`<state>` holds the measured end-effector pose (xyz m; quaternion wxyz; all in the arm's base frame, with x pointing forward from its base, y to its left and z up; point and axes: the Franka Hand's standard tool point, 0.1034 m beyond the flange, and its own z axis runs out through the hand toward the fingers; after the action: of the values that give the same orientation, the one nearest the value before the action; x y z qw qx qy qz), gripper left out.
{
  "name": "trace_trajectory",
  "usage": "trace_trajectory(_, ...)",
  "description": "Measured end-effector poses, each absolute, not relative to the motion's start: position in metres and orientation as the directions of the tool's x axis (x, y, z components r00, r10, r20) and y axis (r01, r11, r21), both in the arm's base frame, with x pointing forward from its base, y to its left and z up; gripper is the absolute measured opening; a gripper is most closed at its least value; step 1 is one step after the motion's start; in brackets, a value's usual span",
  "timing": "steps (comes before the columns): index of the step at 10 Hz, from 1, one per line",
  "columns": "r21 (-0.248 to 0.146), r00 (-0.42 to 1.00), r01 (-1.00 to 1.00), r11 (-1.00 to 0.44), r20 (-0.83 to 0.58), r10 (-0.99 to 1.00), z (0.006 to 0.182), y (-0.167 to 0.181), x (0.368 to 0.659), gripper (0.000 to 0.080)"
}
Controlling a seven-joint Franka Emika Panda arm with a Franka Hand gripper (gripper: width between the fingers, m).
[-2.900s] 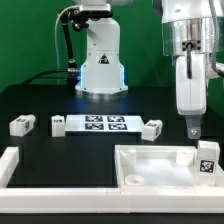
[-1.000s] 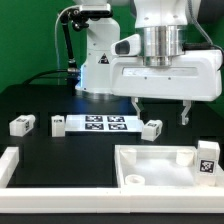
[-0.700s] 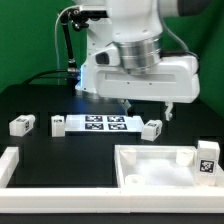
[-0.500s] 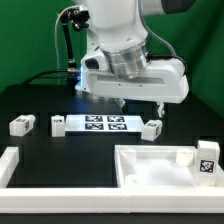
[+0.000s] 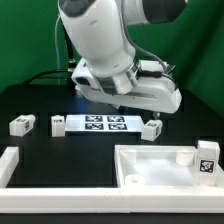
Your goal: Assemble square table
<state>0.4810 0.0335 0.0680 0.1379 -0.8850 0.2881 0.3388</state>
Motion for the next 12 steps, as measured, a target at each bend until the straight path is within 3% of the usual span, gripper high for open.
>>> trace_trajectory(2,-0.008,0.589,-0.609,-0.793,-0.675,-0.445,0.054,0.052,0.471,0.0648)
trace_trajectory(5,-0.01,0.592,-0.609,-0.793,-0.671,-0.447,0.054,0.052,0.469,0.0648)
trace_trajectory(7,-0.011,0.602,-0.605,-0.796,-0.66,-0.449,0.042,0.062,0.462,0.0648)
trace_trajectory(9,-0.081,0.593,-0.626,-0.776,-0.696,-0.405,0.031,0.068,0.447,0.0648)
trace_trajectory(12,-0.071,0.586,-0.626,-0.777,-0.701,-0.407,0.029,0.073,0.447,0.0648)
